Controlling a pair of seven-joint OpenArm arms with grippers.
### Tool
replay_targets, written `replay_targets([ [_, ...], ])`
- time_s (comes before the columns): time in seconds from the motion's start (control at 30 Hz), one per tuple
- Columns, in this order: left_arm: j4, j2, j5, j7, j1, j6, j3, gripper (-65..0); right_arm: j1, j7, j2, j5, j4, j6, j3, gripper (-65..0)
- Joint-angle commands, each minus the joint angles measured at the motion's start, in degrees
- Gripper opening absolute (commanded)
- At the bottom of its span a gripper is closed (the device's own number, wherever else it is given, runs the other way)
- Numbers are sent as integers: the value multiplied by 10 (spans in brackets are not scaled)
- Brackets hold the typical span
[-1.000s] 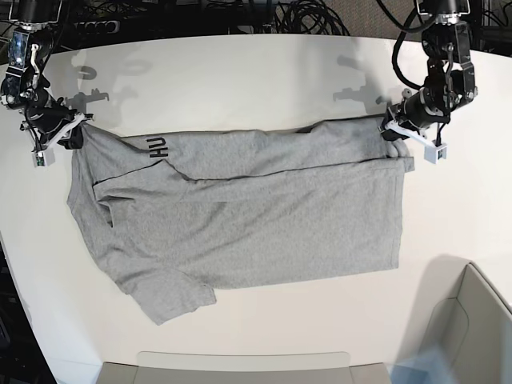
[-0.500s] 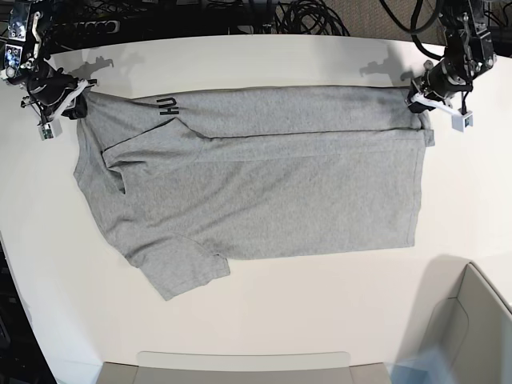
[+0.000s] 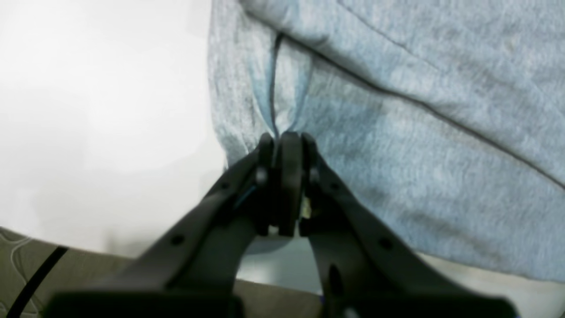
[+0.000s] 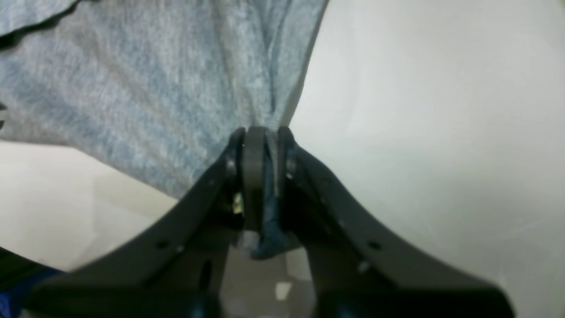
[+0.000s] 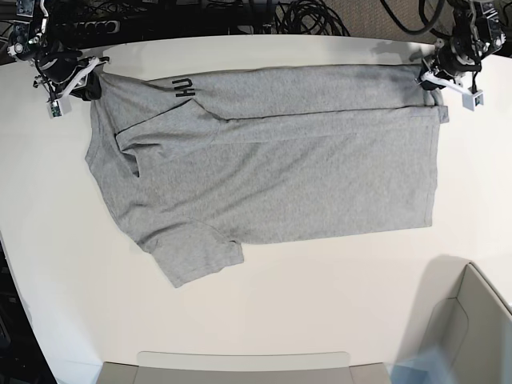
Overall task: Fold the T-shirt properly
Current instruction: 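Pull the shirt further toward the robot and open both grippers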
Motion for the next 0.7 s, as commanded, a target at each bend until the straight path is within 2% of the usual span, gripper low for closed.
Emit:
replay_targets([
  [0.0, -1, -5, 24, 14, 10, 14, -5, -650, -17, -62, 4, -34, -6, 6, -3, -650],
  [0.27, 12, -6, 24, 15, 10, 15, -4, -650, -18, -64, 2, -34, 15, 7, -3, -641],
  [0.33, 29, -6, 24, 15, 10, 16, -4, -650, -26, -62, 2, -34, 22, 7, -3, -572],
  [0.4, 51, -6, 24, 15, 13, 16, -4, -596, -28, -62, 2, -34, 37, 7, -3, -500],
  [0.47, 67, -6, 24, 15, 18, 16, -4, -561, -30, -64, 2, -34, 52, 7, -3, -464],
  [0.67, 73, -6, 24, 15, 16, 16, -4, -561, -36, -64, 5, -34, 71, 7, 1, -461],
])
